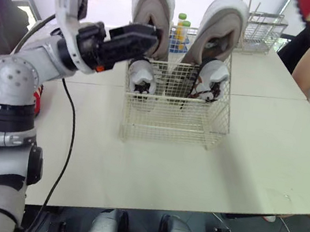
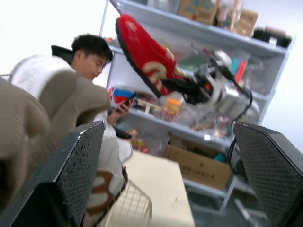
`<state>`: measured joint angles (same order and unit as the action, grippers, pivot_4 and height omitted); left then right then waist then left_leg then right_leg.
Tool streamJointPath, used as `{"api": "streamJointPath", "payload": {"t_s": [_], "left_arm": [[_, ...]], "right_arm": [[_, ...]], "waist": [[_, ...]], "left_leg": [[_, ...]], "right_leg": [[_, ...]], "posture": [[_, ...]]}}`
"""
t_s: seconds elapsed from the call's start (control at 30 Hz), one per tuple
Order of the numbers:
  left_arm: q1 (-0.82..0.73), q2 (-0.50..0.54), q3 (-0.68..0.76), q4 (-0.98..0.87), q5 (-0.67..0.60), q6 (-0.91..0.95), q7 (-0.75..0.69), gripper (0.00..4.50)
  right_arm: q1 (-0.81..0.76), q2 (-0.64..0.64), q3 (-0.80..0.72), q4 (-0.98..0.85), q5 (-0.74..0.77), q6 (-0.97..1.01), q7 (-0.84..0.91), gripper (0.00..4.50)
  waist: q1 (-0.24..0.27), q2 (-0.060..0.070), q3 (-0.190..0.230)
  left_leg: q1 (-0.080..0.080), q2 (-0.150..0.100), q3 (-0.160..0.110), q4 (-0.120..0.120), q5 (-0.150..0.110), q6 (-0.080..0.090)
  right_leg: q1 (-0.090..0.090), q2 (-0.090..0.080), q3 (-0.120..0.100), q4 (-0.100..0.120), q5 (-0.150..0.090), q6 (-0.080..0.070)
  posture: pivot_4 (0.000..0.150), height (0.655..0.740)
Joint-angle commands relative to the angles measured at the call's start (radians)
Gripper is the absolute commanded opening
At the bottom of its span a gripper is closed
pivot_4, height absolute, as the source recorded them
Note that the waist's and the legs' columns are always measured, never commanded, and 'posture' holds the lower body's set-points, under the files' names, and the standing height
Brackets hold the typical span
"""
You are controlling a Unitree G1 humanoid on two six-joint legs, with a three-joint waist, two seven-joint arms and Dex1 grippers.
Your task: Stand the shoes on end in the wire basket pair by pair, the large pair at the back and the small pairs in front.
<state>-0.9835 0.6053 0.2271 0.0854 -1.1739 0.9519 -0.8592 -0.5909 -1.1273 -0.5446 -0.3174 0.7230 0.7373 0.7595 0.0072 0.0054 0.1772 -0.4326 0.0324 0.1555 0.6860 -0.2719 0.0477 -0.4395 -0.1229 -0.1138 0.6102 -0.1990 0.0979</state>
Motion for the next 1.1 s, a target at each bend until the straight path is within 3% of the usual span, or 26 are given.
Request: {"api": "streamJointPath", "payload": {"t_s": [0.03, 0.2, 0.37, 0.9, 1.0, 1.1], "left_arm": [[-0.074, 0.013, 0.063, 0.058, -0.054, 0.052, 0.020, 4.50], [-0.109, 0.048, 0.075, 0.085, -0.093, 0.173, 0.034, 4.50], [-0.116, 0.057, 0.082, 0.068, -0.106, 0.226, 0.063, 4.50], [-0.125, 0.040, 0.051, 0.048, -0.097, 0.306, 0.092, 4.50], [-0.111, 0.039, 0.037, 0.031, -0.088, 0.315, 0.080, 3.61], [-0.097, 0.042, 0.033, 0.020, -0.098, 0.335, 0.062, 2.08]], "right_arm": [[-0.118, -0.017, 0.087, -0.035, 0.040, -0.066, 0.069, 0.14], [-0.227, 0.044, 0.288, -0.043, -0.027, -0.173, 0.146, 0.14], [-0.267, 0.111, 0.390, -0.030, -0.083, -0.256, 0.202, 0.14], [-0.350, 0.183, 0.503, -0.020, -0.166, -0.325, 0.315, 0.14], [-0.357, 0.187, 0.506, -0.017, -0.171, -0.324, 0.322, 0.14], [-0.365, 0.186, 0.509, -0.012, -0.185, -0.321, 0.326, 0.14]], "waist": [[-0.001, 0.000, 0.000], [-0.004, -0.001, 0.000], [0.000, -0.002, 0.000], [-0.002, -0.002, 0.000], [-0.002, -0.002, 0.000], [-0.004, -0.002, 0.000]], "left_leg": [[0.000, 0.000, 0.000, 0.000, 0.000, 0.000], [0.000, 0.000, 0.001, 0.000, 0.000, 0.000], [0.000, 0.000, 0.001, 0.001, 0.000, 0.000], [0.000, 0.000, 0.002, 0.001, 0.000, 0.000], [0.000, 0.000, 0.002, 0.001, 0.000, 0.000], [0.000, 0.000, 0.002, 0.001, 0.000, 0.000]], "right_leg": [[0.000, 0.000, 0.000, 0.000, 0.000, 0.000], [-0.001, 0.000, 0.000, 0.001, 0.000, 0.000], [-0.001, -0.002, 0.000, 0.002, 0.000, 0.000], [-0.001, -0.001, 0.000, 0.002, 0.000, 0.000], [-0.001, -0.001, 0.000, 0.002, 0.000, 0.000], [-0.001, -0.001, 0.000, 0.002, 0.000, 0.000]], "posture": [[0.150, 0.7400], [0.150, 0.7400], [0.150, 0.7400], [0.150, 0.7400], [0.150, 0.7400], [0.150, 0.7400]]}}
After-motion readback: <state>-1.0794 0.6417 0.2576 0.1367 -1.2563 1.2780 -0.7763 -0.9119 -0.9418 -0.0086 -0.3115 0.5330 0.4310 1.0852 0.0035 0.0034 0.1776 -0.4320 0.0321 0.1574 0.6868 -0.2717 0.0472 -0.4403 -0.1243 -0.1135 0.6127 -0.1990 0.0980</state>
